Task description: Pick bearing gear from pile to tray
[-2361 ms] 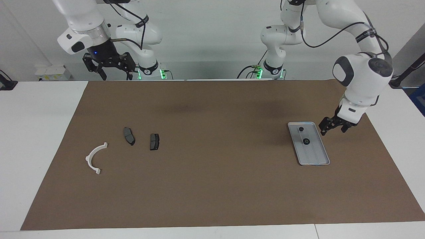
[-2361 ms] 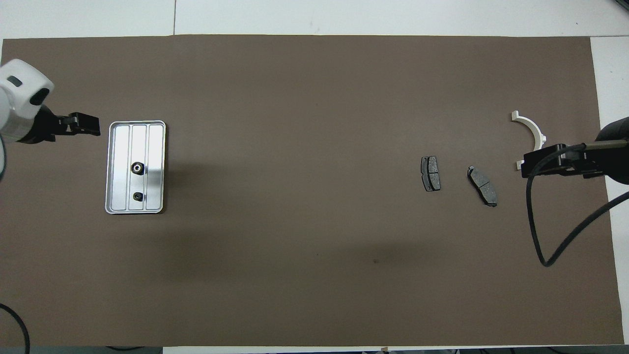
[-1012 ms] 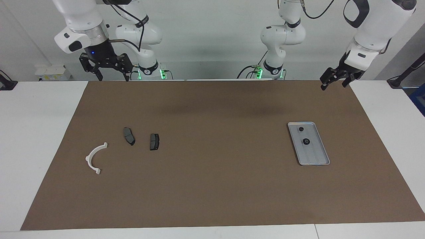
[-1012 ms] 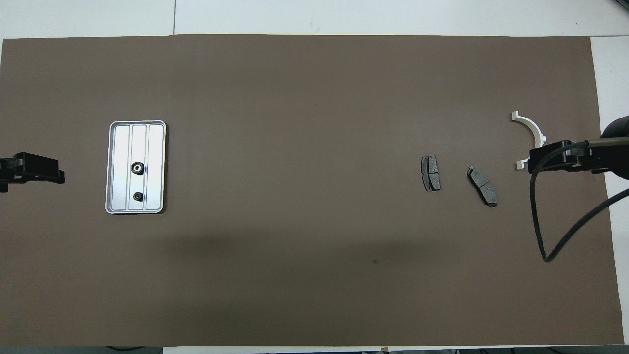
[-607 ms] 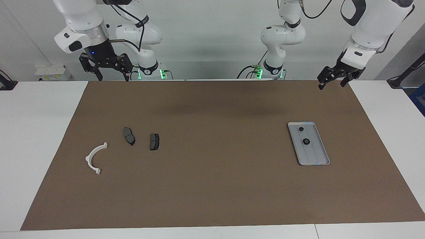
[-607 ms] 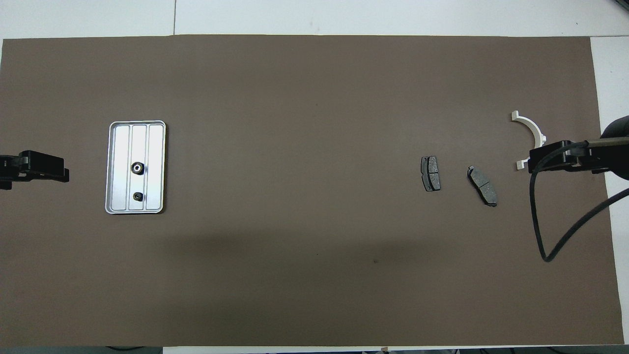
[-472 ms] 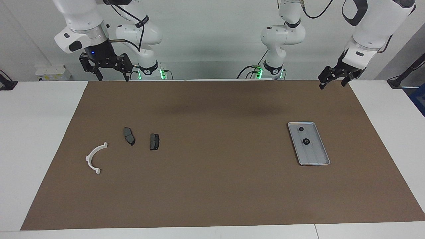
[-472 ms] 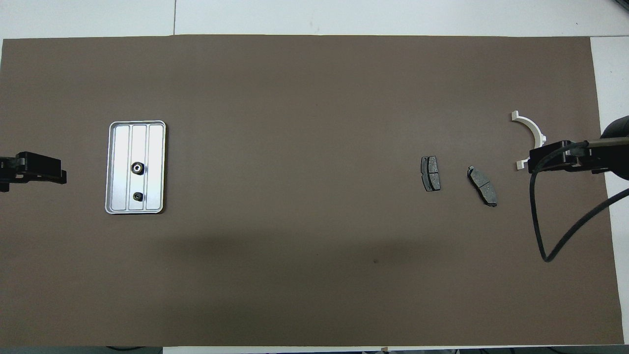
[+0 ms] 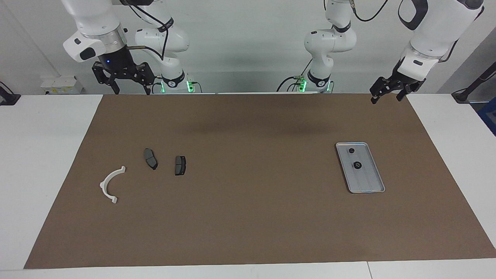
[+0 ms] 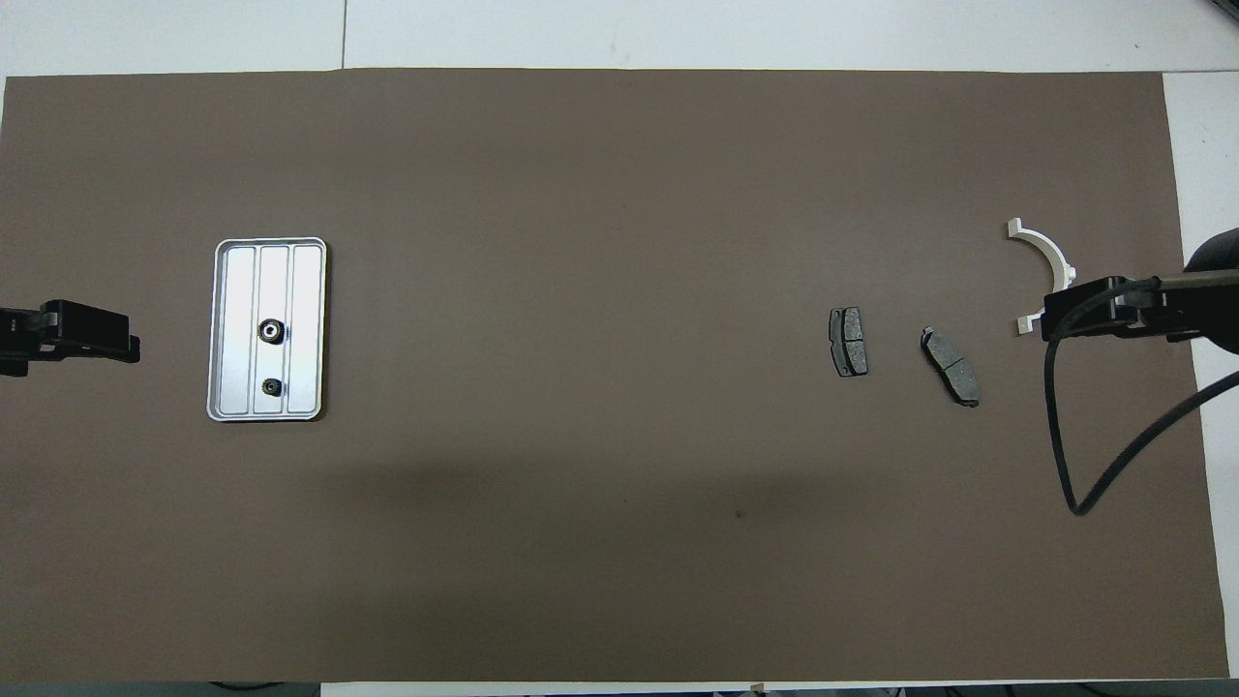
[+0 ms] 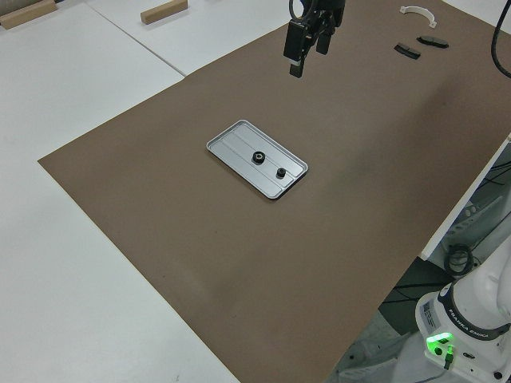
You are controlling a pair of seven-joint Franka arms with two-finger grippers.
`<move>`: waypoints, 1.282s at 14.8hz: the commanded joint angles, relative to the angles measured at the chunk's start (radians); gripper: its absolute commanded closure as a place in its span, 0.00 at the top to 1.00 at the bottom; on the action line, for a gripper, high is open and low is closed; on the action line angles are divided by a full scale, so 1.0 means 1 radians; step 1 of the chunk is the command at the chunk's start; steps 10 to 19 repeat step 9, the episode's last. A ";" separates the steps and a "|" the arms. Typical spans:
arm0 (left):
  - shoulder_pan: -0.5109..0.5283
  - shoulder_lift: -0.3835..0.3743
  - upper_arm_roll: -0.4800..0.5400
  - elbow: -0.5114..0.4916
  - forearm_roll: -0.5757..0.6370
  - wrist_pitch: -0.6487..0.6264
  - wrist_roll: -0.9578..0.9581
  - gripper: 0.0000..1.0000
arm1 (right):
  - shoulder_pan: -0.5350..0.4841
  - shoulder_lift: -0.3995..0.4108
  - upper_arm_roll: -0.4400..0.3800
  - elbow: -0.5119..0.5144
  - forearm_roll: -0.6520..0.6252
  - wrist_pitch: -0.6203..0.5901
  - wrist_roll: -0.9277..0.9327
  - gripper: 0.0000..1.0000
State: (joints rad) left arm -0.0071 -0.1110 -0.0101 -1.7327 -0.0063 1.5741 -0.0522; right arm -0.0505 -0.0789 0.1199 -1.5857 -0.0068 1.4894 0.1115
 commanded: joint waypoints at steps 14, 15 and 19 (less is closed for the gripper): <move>-0.019 0.002 -0.004 0.016 -0.031 -0.005 0.032 1.00 | -0.008 -0.012 0.003 -0.016 -0.001 0.019 0.007 1.00; -0.019 0.002 -0.004 0.016 -0.031 -0.005 0.032 1.00 | -0.008 -0.012 0.003 -0.016 -0.001 0.019 0.007 1.00; -0.019 0.002 -0.004 0.016 -0.031 -0.005 0.032 1.00 | -0.008 -0.012 0.003 -0.016 -0.001 0.019 0.007 1.00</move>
